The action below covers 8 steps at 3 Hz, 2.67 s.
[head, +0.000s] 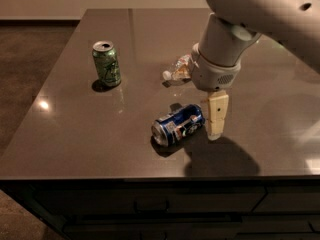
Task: Place pepsi can upright
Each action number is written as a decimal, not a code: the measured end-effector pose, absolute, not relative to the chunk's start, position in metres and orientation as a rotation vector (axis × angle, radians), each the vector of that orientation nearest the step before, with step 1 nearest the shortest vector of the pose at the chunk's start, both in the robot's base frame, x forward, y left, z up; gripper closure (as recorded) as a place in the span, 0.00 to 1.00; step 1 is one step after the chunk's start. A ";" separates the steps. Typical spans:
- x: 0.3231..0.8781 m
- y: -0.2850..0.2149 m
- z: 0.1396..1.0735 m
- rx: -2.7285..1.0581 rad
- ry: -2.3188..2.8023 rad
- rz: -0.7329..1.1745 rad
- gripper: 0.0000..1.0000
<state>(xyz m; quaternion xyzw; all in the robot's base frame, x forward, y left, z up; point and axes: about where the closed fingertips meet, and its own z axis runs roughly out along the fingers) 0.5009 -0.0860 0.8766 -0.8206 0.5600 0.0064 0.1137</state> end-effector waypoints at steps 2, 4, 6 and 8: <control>0.497 -0.075 0.854 -2.564 1.499 -0.012 0.00; 0.498 -0.077 0.849 -2.615 1.482 -0.033 0.39; 0.512 -0.084 0.861 -2.613 1.459 -0.148 0.86; 0.568 -0.116 0.913 -2.496 1.376 -0.514 1.00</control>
Offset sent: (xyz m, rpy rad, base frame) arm -0.0055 0.0154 -0.0357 -0.1093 0.0086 0.2064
